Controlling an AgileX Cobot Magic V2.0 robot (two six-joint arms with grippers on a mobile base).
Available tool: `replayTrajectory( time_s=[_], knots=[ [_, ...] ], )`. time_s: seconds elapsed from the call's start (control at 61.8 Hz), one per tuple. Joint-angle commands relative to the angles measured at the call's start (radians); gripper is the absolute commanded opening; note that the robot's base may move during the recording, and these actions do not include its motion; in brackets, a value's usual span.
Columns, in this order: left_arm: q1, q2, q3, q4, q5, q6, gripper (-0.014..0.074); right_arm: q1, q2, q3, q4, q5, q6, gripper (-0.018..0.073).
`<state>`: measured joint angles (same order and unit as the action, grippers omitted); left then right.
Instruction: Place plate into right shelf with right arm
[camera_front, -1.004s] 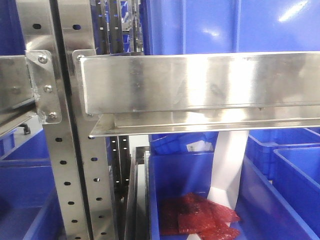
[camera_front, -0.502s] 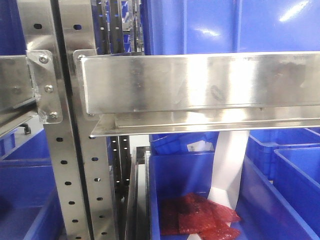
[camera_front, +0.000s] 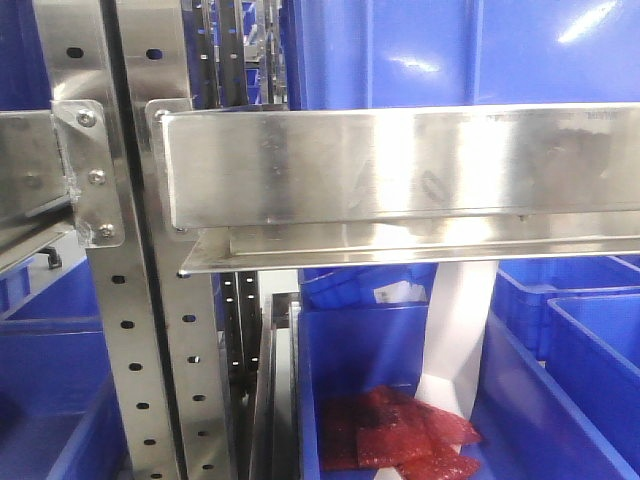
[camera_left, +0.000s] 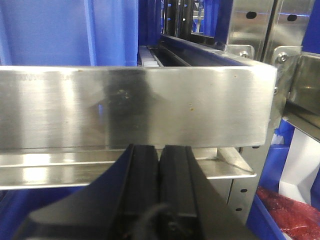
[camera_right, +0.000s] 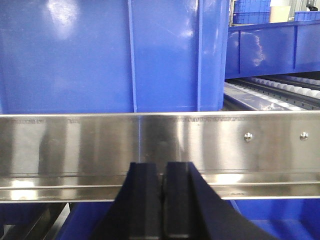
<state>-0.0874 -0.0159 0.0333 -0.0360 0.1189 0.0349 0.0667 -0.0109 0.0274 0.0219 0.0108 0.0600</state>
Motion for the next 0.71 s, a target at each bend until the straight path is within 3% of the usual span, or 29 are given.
replayTrajectory(
  time_s=[0.0, 0.696],
  knots=[
    [-0.006, -0.007, 0.008, -0.006, -0.086, -0.003, -0.0047, 0.001, -0.013, -0.006, 0.002, -0.082, -0.01, 0.0056],
    [-0.006, -0.007, 0.008, -0.006, -0.086, -0.003, -0.0047, 0.001, -0.013, -0.006, 0.002, -0.082, -0.01, 0.0056]
  ],
)
